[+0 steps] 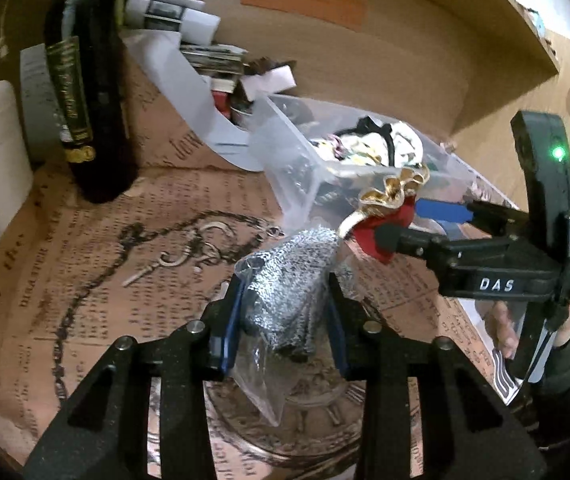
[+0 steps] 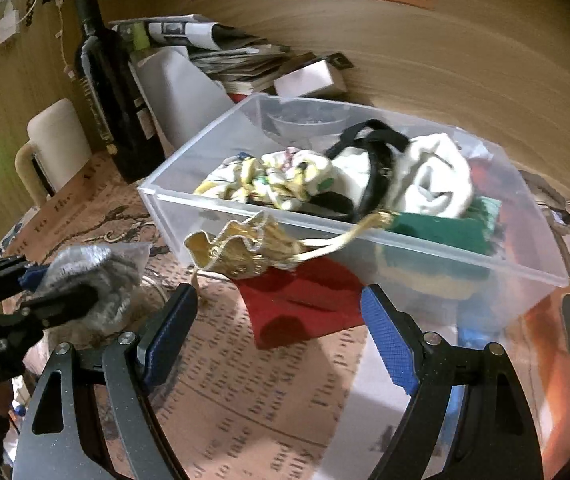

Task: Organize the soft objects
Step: 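Grasp the red velvet pouch with the right tool while the left tool holds the grey pouch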

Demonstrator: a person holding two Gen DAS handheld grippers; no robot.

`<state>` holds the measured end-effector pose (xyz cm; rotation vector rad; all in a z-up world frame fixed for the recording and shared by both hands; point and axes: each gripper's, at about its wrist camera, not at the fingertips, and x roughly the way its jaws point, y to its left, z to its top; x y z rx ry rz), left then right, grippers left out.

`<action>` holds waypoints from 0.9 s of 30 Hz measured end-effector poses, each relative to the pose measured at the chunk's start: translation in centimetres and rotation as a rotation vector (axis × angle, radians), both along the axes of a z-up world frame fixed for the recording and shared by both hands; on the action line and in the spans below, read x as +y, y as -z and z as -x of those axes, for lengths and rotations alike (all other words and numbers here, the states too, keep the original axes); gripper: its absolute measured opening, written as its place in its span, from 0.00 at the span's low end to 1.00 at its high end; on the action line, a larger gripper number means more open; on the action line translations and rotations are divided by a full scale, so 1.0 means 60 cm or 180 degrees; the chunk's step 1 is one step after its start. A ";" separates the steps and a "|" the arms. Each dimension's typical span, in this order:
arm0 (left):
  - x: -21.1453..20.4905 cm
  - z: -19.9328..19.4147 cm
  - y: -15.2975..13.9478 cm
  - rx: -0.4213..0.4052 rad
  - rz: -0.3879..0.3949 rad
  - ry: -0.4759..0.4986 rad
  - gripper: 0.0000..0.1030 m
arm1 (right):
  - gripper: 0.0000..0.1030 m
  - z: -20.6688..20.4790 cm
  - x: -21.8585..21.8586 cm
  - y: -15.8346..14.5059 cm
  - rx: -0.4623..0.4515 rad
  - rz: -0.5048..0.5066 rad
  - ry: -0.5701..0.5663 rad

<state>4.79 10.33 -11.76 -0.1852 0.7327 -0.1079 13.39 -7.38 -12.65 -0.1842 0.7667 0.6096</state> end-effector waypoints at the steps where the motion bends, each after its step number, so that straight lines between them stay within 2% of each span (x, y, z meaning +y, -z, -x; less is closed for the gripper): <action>1: 0.004 0.001 -0.001 -0.0011 0.0015 -0.0015 0.36 | 0.79 0.000 0.005 0.001 0.0014 0.0009 -0.0014; 3: 0.013 0.002 -0.002 -0.0028 0.0052 -0.0043 0.36 | 0.79 -0.001 0.010 0.002 0.0014 0.0021 -0.0004; 6: 0.020 -0.001 0.000 -0.0039 0.0083 -0.0065 0.36 | 0.73 -0.002 0.016 0.003 0.0023 0.0024 0.0035; 11: 0.027 -0.001 0.003 -0.0031 0.0117 -0.0080 0.36 | 0.41 -0.007 0.012 0.003 0.0086 -0.0036 0.0093; 15: 0.030 -0.002 0.002 -0.0051 0.0148 -0.0085 0.36 | 0.32 -0.007 0.007 0.002 0.0078 -0.0071 0.0103; 19: 0.029 0.001 -0.002 -0.0076 0.0153 -0.0111 0.36 | 0.11 -0.001 0.008 0.002 0.0037 -0.0088 0.0048; 27: 0.029 0.004 -0.020 -0.0181 0.0132 -0.0166 0.36 | 0.10 0.026 0.010 -0.007 -0.0055 -0.0154 -0.0063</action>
